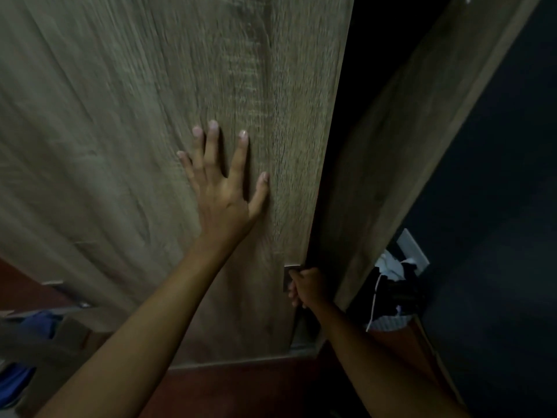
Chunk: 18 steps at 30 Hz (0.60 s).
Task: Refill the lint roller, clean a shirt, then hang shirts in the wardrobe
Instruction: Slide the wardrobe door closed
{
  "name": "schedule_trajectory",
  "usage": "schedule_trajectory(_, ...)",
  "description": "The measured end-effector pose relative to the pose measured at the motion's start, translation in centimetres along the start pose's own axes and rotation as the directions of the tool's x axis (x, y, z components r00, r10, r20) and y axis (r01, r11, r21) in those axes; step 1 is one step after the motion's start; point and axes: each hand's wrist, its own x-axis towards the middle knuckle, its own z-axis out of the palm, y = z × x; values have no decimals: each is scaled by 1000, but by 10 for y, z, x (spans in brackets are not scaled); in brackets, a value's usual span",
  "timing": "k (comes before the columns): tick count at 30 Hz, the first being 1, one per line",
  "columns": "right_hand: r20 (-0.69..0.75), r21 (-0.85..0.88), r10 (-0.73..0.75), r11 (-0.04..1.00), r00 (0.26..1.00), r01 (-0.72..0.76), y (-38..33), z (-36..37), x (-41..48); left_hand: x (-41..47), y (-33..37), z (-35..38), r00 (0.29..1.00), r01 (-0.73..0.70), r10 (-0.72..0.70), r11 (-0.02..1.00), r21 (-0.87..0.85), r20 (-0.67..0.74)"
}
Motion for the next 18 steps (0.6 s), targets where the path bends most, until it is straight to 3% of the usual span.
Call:
schedule_trajectory(8, -56, 164, 22, 986, 998, -13, 27, -63, 14, 1, 59, 39, 999, -43, 42, 999, -25, -3)
schedule_trajectory(18, -144, 250, 83, 967, 986, -45, 53, -107, 30, 1, 102, 75, 997, -72, 72, 997, 36, -9)
